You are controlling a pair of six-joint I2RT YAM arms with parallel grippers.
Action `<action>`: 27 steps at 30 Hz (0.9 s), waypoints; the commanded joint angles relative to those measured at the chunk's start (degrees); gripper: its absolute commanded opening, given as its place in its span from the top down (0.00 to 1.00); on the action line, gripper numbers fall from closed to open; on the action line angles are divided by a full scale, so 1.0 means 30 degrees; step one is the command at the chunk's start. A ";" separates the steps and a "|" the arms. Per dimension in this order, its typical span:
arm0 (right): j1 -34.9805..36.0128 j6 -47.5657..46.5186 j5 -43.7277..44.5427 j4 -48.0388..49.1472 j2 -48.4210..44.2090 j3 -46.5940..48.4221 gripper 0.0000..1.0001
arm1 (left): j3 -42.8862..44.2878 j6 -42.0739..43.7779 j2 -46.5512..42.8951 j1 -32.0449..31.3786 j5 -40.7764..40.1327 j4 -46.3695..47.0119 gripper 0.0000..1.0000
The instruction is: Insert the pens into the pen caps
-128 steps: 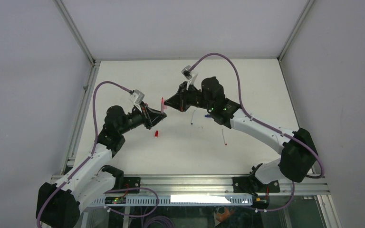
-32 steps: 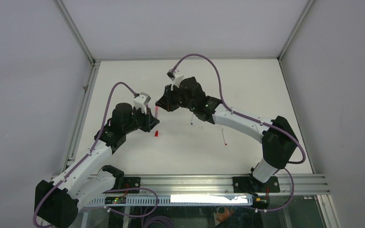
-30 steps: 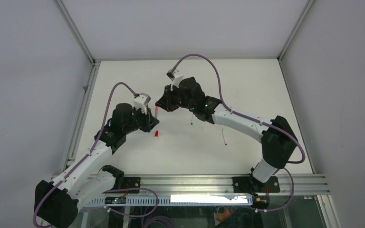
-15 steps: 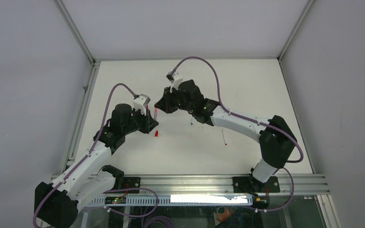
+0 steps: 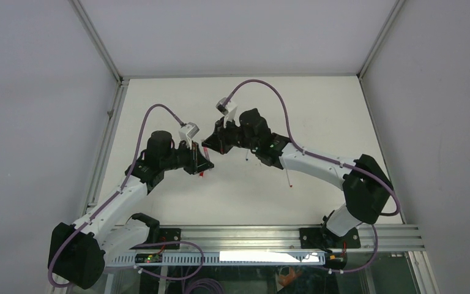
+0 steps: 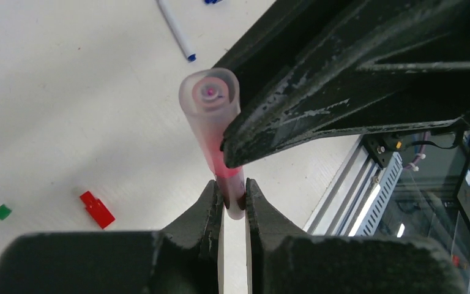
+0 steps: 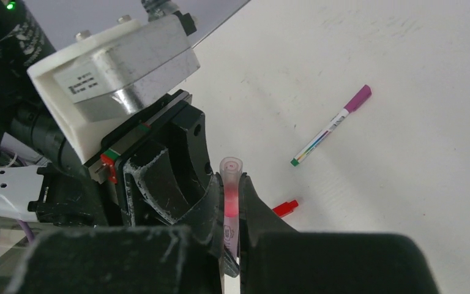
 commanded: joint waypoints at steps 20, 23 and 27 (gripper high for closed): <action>-0.1233 0.0080 -0.1455 -0.7761 -0.1119 -0.2867 1.00 | 0.1517 0.0951 -0.1319 0.0330 0.1674 1.0539 1.00; -0.1252 0.0467 -0.1690 -0.7303 -0.0960 -0.2865 1.00 | 0.1486 0.1019 -0.1241 0.0337 0.1610 1.0521 1.00; -0.1558 0.1223 -0.1632 -0.6451 -0.1056 -0.2858 1.00 | 0.1426 0.1099 -0.0980 0.0337 0.1755 1.0379 1.00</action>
